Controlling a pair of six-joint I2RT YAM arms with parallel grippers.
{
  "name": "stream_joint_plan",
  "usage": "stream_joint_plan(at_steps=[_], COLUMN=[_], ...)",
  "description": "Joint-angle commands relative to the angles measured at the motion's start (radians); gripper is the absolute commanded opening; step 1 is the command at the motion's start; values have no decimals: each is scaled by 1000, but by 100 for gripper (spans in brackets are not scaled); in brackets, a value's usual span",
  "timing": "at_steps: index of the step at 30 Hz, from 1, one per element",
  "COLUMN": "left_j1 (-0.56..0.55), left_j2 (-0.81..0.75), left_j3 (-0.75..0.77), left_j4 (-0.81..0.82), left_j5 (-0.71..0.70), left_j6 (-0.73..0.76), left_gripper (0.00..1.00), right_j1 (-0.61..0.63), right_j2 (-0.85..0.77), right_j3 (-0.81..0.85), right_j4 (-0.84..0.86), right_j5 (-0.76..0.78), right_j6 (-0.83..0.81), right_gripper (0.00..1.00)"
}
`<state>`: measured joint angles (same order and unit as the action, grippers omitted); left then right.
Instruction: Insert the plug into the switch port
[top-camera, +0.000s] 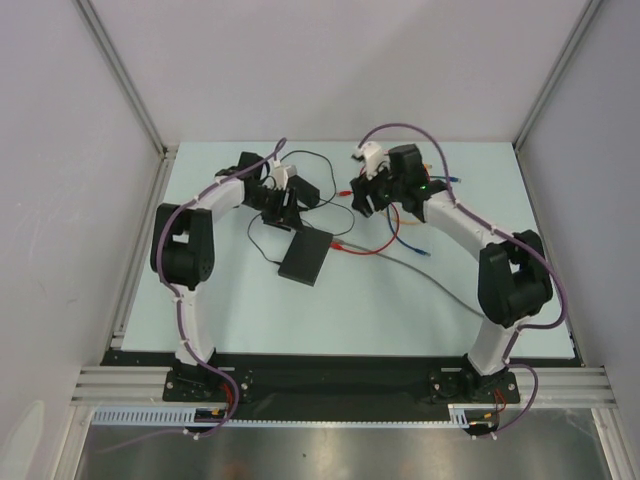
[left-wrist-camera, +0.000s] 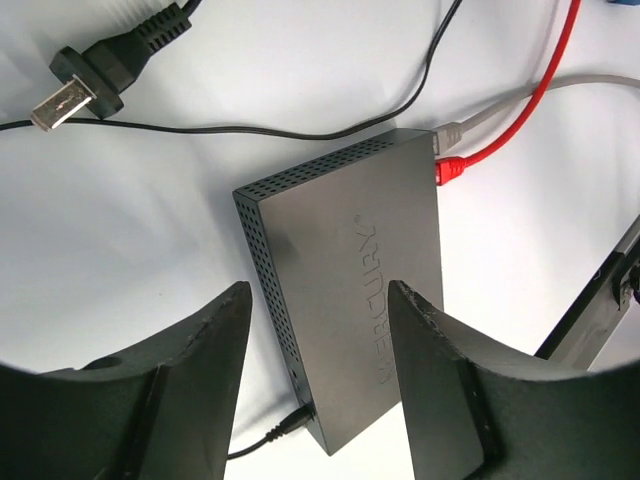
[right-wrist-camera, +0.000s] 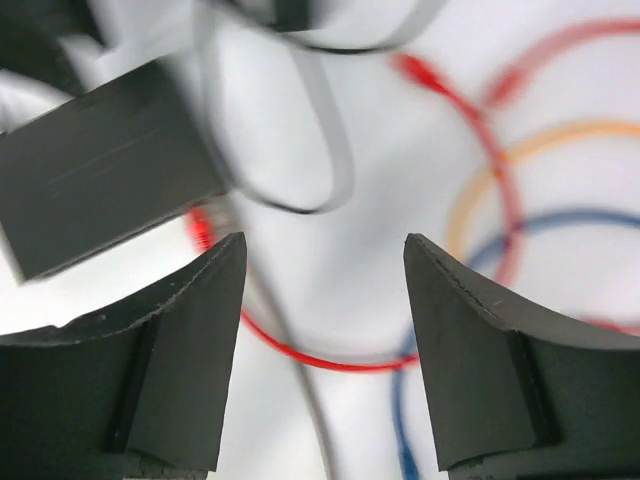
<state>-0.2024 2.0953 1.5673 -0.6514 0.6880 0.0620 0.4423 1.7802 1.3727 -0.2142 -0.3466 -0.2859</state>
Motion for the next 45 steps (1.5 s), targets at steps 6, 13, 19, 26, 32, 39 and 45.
stream_joint_plan(at_steps=[6,13,19,26,32,39,45], left_j1=[4,4,4,4,4,4,6], left_j2=[-139,-150,-147,-141,-123,-153,-165], left_j3=[25,30,28,23,59,89,246], left_j4=[52,67,70,70,27,13,-80], left_j5=[10,-10,-8,-8,-7,-2,39], left_j6=[-22,-30,-34,-39,-36,-30,19], left_gripper=[65,67,68,68,68,68,68], right_j1=[-253,-304,-324,-347,-367,-410,-499], right_j2=[186,402,455,519,596,608,329], right_j3=[210,437,436,454,512,551,405], right_j4=[-8,-142,-70,-8,-8,-74,68], right_j5=[254,455,517,548,486,278,45], right_j6=[307,370,372,373,380,416,609], right_gripper=[60,59,58,55,47,0,0])
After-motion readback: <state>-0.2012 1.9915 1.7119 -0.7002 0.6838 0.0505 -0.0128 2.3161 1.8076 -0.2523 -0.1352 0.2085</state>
